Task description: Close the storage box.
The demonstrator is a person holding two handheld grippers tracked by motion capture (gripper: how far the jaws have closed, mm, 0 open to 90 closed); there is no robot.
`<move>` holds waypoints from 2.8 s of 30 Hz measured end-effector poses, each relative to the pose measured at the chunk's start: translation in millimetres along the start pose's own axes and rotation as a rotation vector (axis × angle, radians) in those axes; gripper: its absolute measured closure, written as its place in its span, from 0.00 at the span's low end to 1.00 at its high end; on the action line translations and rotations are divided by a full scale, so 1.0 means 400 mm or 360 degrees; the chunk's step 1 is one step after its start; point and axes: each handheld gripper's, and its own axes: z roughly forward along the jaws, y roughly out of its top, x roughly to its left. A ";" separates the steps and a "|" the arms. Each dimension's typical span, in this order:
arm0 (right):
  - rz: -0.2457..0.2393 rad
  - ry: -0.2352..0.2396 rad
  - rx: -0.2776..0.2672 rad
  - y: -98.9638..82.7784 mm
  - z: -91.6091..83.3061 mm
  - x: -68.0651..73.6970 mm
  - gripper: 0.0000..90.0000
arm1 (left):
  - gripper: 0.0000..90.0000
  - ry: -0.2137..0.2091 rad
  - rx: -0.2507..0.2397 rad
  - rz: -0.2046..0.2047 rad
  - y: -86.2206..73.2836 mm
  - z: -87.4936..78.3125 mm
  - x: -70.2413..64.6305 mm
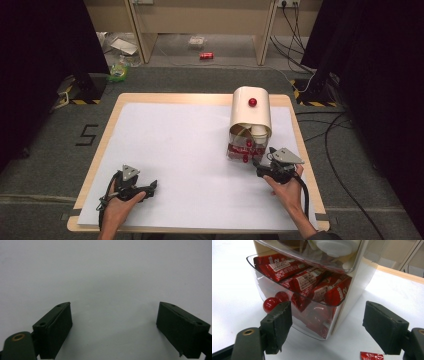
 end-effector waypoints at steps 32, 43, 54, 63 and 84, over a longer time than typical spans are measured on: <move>0.0022 -0.0033 0.0038 0.019 0.019 -0.012 0.23 | 0.14 -0.0001 -0.0002 -0.0003 0.000 0.000 0.000; 0.0024 0.0001 0.0030 0.020 0.006 -0.010 0.30 | 0.14 -0.0002 -0.0002 -0.0004 0.000 0.000 0.000; 0.0034 0.0020 0.0011 0.022 -0.007 -0.012 0.29 | 0.14 -0.0003 -0.0004 -0.0006 0.000 0.000 0.000; 0.0007 0.0026 0.0012 0.022 -0.023 -0.014 0.27 | 0.14 -0.0003 -0.0002 -0.0007 0.000 0.000 0.001; 0.0022 0.0023 0.0001 0.014 -0.056 -0.022 0.26 | 0.14 -0.0003 -0.0003 -0.0004 0.000 0.000 0.000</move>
